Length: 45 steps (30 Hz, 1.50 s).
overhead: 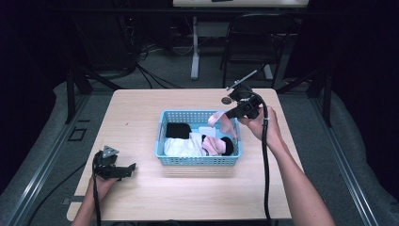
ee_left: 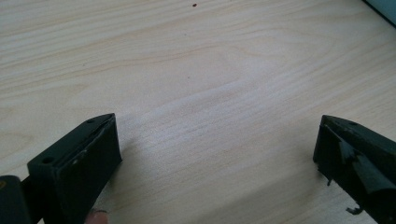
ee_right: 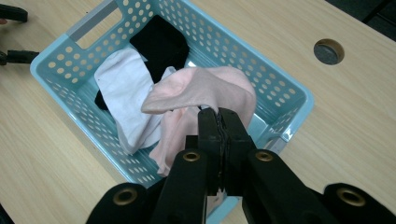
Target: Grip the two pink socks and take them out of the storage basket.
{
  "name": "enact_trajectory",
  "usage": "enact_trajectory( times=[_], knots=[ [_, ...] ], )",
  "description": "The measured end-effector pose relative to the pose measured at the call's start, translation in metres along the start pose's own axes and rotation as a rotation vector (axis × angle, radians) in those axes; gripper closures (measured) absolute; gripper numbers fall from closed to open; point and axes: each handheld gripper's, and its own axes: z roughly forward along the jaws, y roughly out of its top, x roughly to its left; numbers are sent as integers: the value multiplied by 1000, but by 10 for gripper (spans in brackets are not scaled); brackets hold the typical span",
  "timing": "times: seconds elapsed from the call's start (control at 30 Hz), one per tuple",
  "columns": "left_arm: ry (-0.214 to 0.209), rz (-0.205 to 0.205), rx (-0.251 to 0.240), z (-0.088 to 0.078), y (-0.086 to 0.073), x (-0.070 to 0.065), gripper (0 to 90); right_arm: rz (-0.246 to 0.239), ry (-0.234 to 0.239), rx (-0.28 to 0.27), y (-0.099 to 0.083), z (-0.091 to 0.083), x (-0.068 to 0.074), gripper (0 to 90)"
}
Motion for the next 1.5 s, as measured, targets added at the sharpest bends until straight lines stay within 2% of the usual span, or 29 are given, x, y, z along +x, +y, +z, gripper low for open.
enact_trajectory(
  times=[0.43, 0.57, 0.7, 0.77, 1.17, 1.5],
  knots=[
    [0, 1, 0, 0, 0, 0, 6, 21, -16, -57, -12, -41, -8, 890],
    [0, 0, 0, 0, 0, 0, 6, 26, -33, -61, -21, -59, -15, 890],
    [0, 1, 0, 0, 0, 0, 7, 36, -44, -65, -27, -67, -20, 890],
    [0, 0, 0, 0, 0, 0, 6, 57, -53, -76, -33, -74, -27, 890],
    [-1, -2, 1, 0, 0, 0, 7, 137, -65, -86, -61, -89, -55, 890],
    [0, -3, 2, 0, 0, 0, 7, 184, -95, -37, -82, -88, -72, 889]
  ],
)
